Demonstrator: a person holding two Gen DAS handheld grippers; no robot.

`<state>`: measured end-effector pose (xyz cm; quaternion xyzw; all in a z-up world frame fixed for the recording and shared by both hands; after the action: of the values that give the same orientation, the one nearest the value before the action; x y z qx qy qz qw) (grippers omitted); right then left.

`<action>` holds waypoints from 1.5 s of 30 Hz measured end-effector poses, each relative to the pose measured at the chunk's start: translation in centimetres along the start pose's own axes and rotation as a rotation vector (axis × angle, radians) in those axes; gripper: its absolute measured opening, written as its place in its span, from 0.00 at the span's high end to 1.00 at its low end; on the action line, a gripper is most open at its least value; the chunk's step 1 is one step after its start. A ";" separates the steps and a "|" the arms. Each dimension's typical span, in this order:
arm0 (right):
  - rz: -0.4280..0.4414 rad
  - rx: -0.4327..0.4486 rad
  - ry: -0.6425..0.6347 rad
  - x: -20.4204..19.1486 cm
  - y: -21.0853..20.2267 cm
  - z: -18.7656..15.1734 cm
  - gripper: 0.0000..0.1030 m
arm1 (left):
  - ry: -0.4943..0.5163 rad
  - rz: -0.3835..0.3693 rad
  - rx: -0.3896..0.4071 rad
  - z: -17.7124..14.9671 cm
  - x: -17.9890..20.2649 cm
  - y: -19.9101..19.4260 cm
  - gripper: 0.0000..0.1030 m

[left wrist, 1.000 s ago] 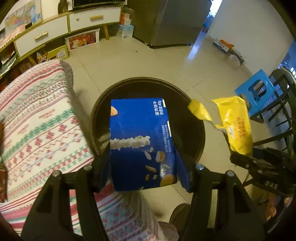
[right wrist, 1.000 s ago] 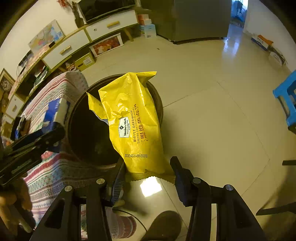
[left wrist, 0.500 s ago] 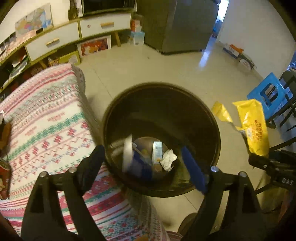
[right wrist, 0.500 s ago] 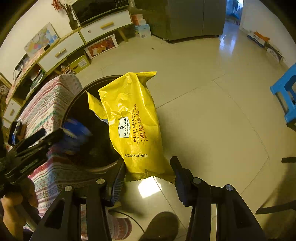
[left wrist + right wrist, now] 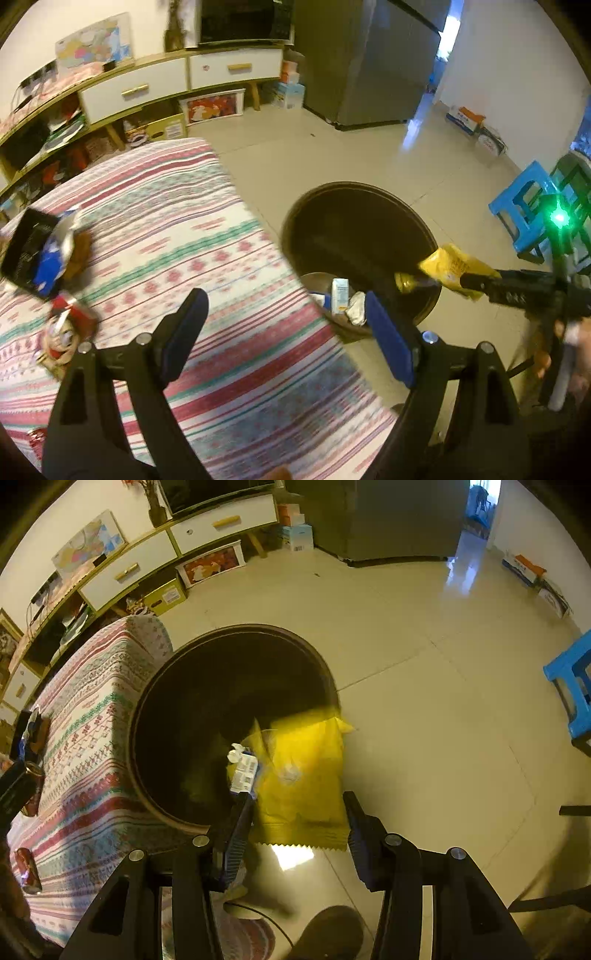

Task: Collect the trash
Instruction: 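Open the right tool over the bin while the left tool drops the blue box in, then move both tools back over the table toward the black tray and tissue box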

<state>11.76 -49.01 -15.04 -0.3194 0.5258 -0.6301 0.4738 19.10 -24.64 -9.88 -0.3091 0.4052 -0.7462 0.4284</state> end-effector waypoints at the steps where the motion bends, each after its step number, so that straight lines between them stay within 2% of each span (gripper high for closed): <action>1: -0.002 0.002 -0.007 -0.4 0.0 0.1 0.51 | -0.014 -0.002 0.002 -0.4 -0.9 -0.6 0.16; 8: -0.025 0.030 -0.062 -2.7 0.3 1.0 0.51 | -0.094 0.009 0.008 -2.9 -6.9 -4.3 0.16; 12: -0.042 0.032 -0.048 -3.2 0.4 1.3 0.43 | -0.170 0.002 0.041 -4.0 -10.1 -6.0 0.16; 17: -0.050 0.034 -0.043 -4.1 0.0 1.3 0.39 | -0.231 -0.007 0.057 -4.7 -12.7 -7.6 0.16; 22: -0.056 0.056 -0.076 -6.3 -1.0 1.2 0.31 | -0.229 0.050 0.053 -5.7 -15.1 -8.7 0.16; 26: -0.047 0.076 -0.124 -9.1 -1.9 1.1 0.30 | -0.247 0.064 0.036 -6.6 -17.1 -9.3 0.15; 30: -0.029 0.109 -0.182 -12.9 -3.1 0.9 0.28 | -0.292 0.099 0.026 -7.7 -19.8 -10.0 0.03; 36: 0.004 0.150 -0.253 -19.2 -4.2 0.6 0.19 | -0.330 0.139 0.037 -8.9 -23.1 -11.2 0.01; 45: 0.094 0.164 -0.327 -27.9 -4.2 0.3 0.18 | -0.459 0.209 0.022 -10.6 -28.9 -11.4 0.01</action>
<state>20.65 -23.13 -8.27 -0.3530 0.4029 -0.5876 0.6065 18.89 8.18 -8.36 -0.4222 0.3190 -0.6125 0.5872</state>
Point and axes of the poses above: each gripper's, at about its wrist camera, not at the fingertips, and y roughly the way its jaws point, x to its right, z to its top, the point moved 10 cm from there along y, roughly the way its jaws point, and after that the axes turned 8 degrees about -x, right-handed, at the moved point
